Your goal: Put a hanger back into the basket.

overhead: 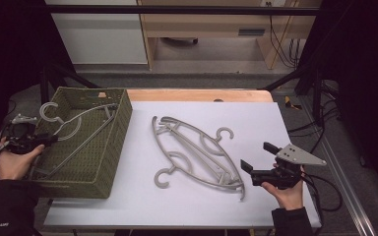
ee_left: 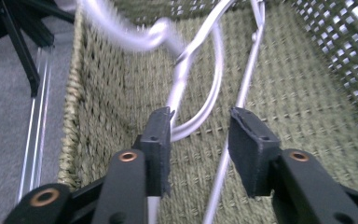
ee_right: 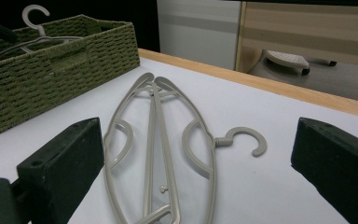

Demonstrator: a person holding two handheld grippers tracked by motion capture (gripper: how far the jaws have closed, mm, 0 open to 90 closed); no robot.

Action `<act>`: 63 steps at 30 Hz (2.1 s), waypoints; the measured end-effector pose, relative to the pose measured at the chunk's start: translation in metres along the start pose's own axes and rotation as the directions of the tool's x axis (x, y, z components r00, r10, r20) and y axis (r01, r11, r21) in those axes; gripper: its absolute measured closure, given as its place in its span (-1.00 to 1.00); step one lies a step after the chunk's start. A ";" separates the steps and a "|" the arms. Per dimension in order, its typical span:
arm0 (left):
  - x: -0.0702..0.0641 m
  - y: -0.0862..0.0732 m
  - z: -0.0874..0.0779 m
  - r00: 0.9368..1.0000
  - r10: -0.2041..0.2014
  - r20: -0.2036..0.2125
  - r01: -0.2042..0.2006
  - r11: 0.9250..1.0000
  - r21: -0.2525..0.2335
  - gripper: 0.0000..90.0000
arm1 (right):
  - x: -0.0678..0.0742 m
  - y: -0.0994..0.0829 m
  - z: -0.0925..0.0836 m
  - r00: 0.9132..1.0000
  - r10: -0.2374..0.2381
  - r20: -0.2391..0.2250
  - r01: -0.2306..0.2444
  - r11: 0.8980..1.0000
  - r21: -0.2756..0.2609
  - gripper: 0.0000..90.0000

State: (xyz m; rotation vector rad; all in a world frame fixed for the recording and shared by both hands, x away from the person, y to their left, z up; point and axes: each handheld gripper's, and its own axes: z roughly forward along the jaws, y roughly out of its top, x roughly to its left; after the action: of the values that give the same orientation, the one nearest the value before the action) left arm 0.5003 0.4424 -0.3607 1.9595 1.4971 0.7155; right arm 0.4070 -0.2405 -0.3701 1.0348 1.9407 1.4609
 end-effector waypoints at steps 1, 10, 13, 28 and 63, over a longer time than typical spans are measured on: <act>-0.001 0.001 -0.003 1.000 -0.001 0.008 0.001 1.000 -0.013 0.24 | 0.000 0.000 0.000 1.000 0.001 0.002 -0.001 1.000 0.000 -0.94; -0.042 0.003 -0.030 0.990 0.025 0.140 0.006 0.977 -0.212 -0.16 | 0.001 0.000 0.002 1.000 0.002 -0.005 -0.002 1.000 0.008 -0.93; -0.051 0.001 -0.035 0.984 0.038 0.176 0.008 0.968 -0.251 -0.35 | 0.001 0.000 0.002 1.000 0.004 -0.006 -0.004 1.000 0.008 -0.93; -0.139 -0.019 -0.057 0.919 0.185 0.349 -0.031 0.915 -0.403 -0.70 | 0.003 0.002 0.002 1.000 0.006 -0.021 -0.006 1.000 0.006 -0.92; -0.193 -0.048 -0.035 0.860 0.308 0.406 -0.153 0.916 -0.372 -0.76 | 0.049 -0.013 0.069 0.984 -0.065 -0.168 0.107 0.962 0.252 -0.71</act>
State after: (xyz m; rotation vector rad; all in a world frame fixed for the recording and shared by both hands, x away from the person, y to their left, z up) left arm 0.3988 0.2693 -0.3852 1.8934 0.8063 0.5085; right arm 0.4273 -0.1628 -0.4012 0.9526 2.3105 1.2984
